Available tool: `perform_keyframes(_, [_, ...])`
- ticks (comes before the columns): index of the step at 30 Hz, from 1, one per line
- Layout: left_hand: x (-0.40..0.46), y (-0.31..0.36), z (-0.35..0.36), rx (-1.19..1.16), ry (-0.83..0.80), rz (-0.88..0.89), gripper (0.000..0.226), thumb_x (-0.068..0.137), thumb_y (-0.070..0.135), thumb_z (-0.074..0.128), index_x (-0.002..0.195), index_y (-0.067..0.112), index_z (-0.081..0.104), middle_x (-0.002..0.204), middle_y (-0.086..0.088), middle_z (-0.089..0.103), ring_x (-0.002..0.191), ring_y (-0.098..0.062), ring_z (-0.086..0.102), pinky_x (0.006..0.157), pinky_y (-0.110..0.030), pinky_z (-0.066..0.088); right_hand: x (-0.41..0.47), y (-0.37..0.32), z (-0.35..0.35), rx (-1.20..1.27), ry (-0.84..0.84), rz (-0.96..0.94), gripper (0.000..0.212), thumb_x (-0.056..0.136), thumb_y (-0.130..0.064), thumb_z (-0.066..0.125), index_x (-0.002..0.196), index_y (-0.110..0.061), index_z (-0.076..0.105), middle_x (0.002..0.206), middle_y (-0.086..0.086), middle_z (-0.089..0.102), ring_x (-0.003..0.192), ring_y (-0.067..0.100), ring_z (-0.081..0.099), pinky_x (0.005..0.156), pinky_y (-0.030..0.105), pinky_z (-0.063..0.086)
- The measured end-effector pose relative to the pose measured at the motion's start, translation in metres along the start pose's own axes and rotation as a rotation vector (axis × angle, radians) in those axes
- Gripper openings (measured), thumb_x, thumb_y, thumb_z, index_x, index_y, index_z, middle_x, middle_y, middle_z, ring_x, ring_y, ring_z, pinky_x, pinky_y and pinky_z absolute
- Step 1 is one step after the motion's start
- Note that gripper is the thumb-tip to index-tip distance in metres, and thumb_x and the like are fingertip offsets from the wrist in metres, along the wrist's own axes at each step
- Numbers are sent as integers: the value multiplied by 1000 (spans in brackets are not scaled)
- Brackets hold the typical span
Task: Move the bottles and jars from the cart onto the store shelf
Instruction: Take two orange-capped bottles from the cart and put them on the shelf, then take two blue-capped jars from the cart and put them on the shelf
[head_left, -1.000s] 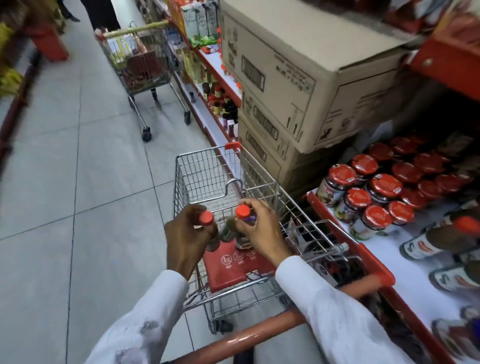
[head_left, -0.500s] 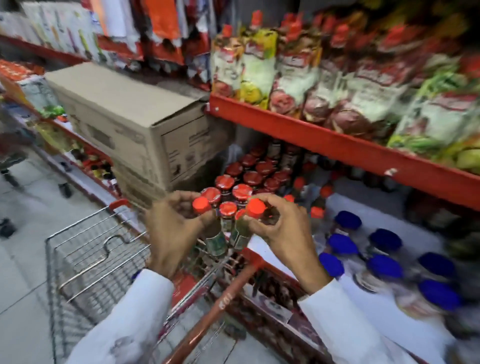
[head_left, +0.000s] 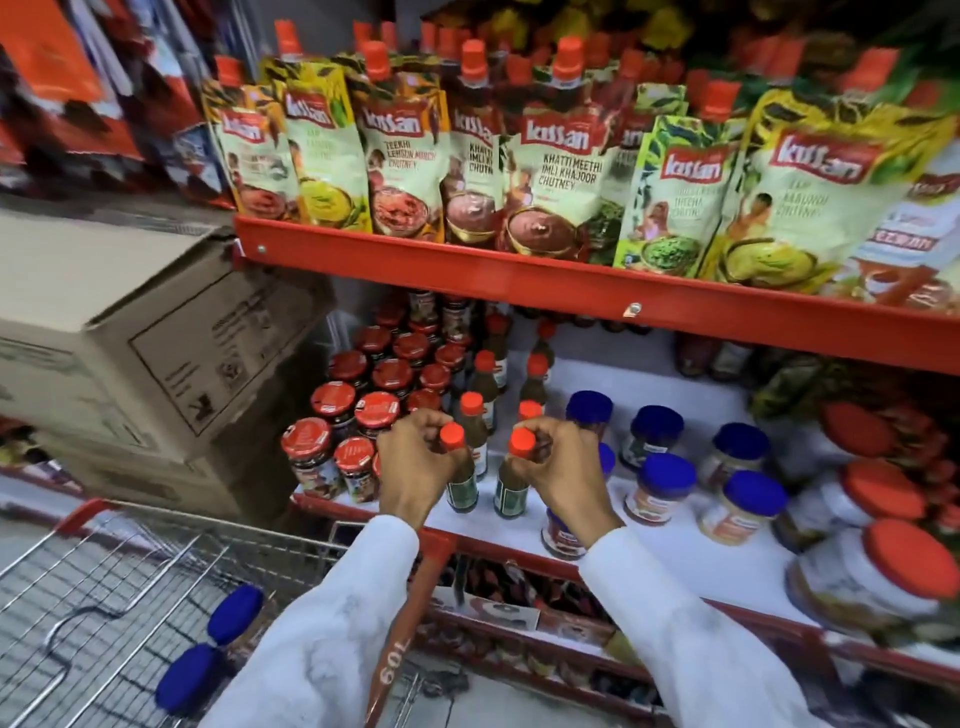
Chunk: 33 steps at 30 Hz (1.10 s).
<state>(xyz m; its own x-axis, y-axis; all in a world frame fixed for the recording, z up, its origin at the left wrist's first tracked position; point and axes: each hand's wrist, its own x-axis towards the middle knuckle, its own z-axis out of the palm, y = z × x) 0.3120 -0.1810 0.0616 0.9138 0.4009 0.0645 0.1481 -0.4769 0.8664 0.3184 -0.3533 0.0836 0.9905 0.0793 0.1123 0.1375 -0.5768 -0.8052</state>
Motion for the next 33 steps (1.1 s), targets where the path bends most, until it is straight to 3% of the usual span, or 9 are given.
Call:
perform_keyframes(4, [5, -8, 10, 12, -27, -22, 30, 66, 5, 82, 91, 18, 72, 73, 11, 69, 70, -4, 66, 63, -10, 51, 6, 14, 11, -22, -4, 27, 21, 67, 2, 75, 79, -15, 71, 77, 2, 74, 76, 20, 70, 72, 36, 59])
perform_keyframes(11, [6, -8, 13, 36, -68, 26, 35, 65, 12, 87, 93, 22, 69, 79, 8, 71, 73, -9, 69, 72, -28, 60, 11, 23, 19, -73, 17, 43, 28, 69, -2, 76, 89, -20, 72, 84, -2, 74, 76, 14, 67, 78, 36, 60])
perform_keyframes(14, [4, -12, 6, 40, -105, 43, 46, 66, 12, 87, 107, 20, 68, 99, 1, 75, 81, -11, 69, 71, -19, 58, 8, 19, 15, -121, -8, 58, 44, 70, -14, 81, 111, -24, 68, 102, -1, 75, 89, 17, 70, 82, 34, 59])
perform_keyframes(16, [-1, -14, -5, 49, -126, 41, 54, 68, 12, 87, 118, 19, 66, 108, 4, 73, 83, -6, 66, 66, -7, 51, 0, 13, 10, -234, 9, -7, 52, 73, -20, 79, 122, -27, 61, 115, -1, 72, 105, 22, 67, 86, 34, 57])
perform_keyframes(20, [-25, -25, -47, 42, -19, 50, 52, 71, 18, 86, 118, 27, 67, 100, 20, 68, 93, -5, 68, 71, -9, 50, -30, -13, 5, -245, 36, -261, 53, 83, -25, 69, 134, -27, 54, 135, -6, 60, 127, 17, 50, 105, 32, 44])
perform_keyframes(22, [-43, -40, -73, 69, 94, 39, 51, 71, 22, 85, 119, 28, 68, 98, 14, 72, 87, -4, 70, 77, -14, 54, -39, -27, 14, -135, -55, -345, 54, 82, -24, 69, 134, -25, 55, 136, -8, 59, 127, 12, 50, 108, 26, 38])
perform_keyframes(26, [-85, -83, -118, 18, 228, -78, 42, 73, 15, 84, 111, 26, 71, 87, 7, 76, 75, -2, 71, 72, -25, 59, -43, -42, 59, -9, -298, -389, 56, 79, -19, 72, 132, -24, 57, 134, -9, 61, 123, 6, 54, 108, 24, 41])
perform_keyframes(30, [-119, -135, -151, -41, 359, -307, 39, 72, 1, 82, 108, 5, 72, 95, -10, 75, 68, 13, 65, 64, -2, 48, -42, -47, 126, 182, -602, -237, 45, 79, -7, 75, 122, -15, 62, 115, -3, 68, 102, 8, 63, 87, 13, 50])
perform_keyframes(33, [-141, -179, -166, -162, 422, -518, 38, 70, -11, 79, 106, -8, 67, 97, -21, 71, 74, -3, 70, 59, -2, 46, -38, -46, 198, 172, -795, -110, 44, 78, 10, 70, 120, -2, 61, 105, 8, 65, 80, 3, 65, 70, 9, 49])
